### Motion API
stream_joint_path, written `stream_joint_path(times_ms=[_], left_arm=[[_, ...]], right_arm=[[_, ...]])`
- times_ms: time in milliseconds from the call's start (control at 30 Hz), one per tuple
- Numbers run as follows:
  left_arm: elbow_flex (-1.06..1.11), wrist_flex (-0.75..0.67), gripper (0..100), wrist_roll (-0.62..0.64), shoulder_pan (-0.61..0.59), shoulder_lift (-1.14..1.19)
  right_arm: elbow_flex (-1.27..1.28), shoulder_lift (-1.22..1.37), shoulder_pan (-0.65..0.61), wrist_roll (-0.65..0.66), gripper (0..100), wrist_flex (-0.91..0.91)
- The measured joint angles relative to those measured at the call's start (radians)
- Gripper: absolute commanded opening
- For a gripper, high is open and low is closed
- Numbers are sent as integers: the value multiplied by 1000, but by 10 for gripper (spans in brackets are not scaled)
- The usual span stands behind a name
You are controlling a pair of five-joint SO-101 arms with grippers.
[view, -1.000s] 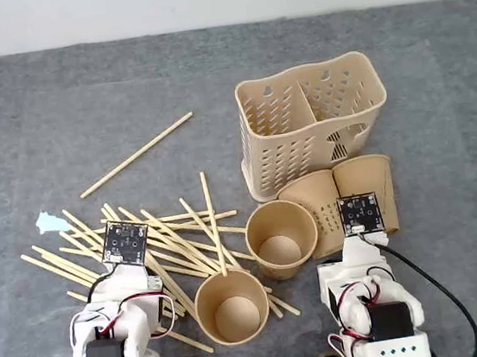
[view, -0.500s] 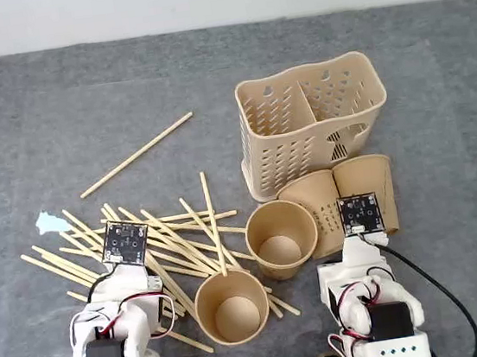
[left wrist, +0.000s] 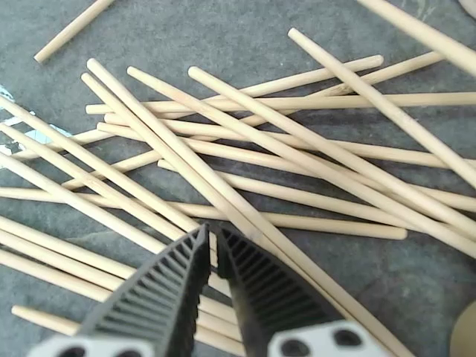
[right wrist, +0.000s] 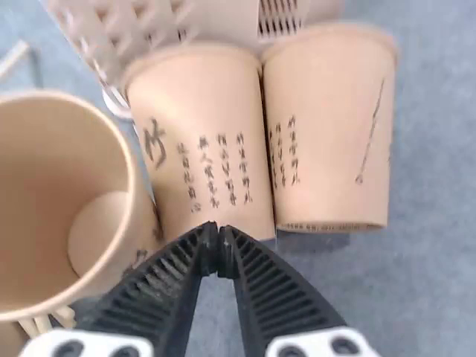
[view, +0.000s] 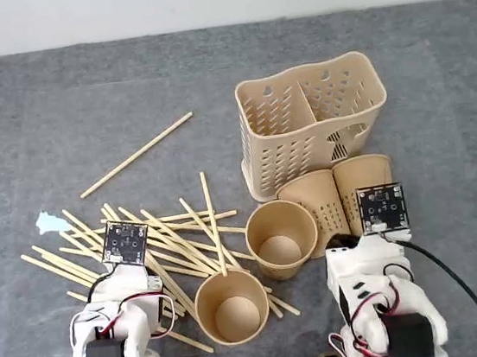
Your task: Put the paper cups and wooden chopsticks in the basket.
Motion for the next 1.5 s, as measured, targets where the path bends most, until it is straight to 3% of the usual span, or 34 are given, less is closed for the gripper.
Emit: stream_joint_path(times_ms=[333,567,900,1067,1200,1500], left_arm=[[0,0,14,0,0,0],[0,0,14,0,0,0],[0,0,14,0,0,0],[0,0,14,0,0,0],[0,0,14,0,0,0],[0,0,14,0,0,0]], right_arm=[[-61,-2,11,0,18,-242],[-68,25,15,0,127,-298],[-331,486,124,0,88,-299],[-422,721,127,0,163,-278],[-494,755,44,-87,214,-167],[-606,783,-264,-269,186,-6]])
